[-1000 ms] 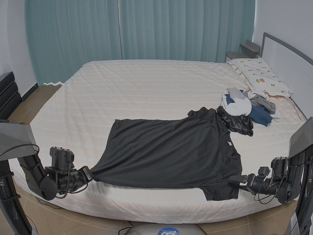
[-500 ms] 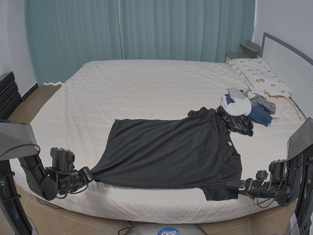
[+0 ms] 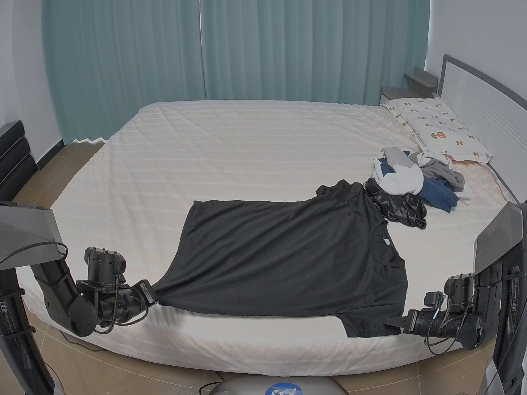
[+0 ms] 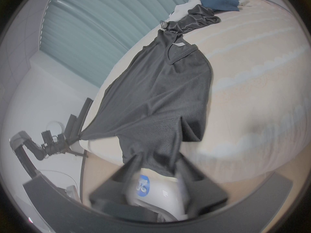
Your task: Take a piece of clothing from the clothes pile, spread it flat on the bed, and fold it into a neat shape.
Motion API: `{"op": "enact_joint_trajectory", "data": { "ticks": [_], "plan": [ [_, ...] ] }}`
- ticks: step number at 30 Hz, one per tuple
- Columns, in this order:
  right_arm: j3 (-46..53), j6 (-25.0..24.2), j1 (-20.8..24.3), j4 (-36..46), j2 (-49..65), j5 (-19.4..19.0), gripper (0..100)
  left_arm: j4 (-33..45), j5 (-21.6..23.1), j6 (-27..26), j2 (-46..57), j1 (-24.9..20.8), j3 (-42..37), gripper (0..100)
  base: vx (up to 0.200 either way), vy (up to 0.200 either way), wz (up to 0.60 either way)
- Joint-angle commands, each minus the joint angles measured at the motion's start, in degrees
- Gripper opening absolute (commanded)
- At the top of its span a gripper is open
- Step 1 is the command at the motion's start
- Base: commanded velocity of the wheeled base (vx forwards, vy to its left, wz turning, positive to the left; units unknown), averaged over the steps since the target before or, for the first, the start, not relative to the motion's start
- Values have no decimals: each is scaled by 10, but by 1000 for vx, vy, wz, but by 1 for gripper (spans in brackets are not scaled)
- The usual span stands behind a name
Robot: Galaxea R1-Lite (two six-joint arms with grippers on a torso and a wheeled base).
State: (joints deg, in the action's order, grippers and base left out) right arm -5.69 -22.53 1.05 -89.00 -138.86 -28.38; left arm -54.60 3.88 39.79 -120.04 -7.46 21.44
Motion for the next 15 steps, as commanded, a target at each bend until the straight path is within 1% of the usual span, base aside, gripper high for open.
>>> {"op": "enact_joint_trajectory", "data": {
  "ticks": [1,2,5,11,13,15],
  "plan": [
    [25,26,-5,-6,-5,0,0,-1,0,0,-1,0,0,0,0,0,0],
    [31,35,-6,-6,-6,1,0,0,0,0,-1,0,0,0,0,0,0],
    [54,40,-10,-6,2,1,0,-1,-1,0,-1,0,0,0,0,0,0],
    [57,55,-14,10,9,2,0,0,-2,-2,1,0,-2,0,0,0,0],
    [57,71,-10,31,12,2,0,0,-3,-4,4,0,-3,0,0,0,0],
    [57,99,-9,59,15,3,0,0,-3,-5,5,0,-6,0,0,0,0]
  ]
}}
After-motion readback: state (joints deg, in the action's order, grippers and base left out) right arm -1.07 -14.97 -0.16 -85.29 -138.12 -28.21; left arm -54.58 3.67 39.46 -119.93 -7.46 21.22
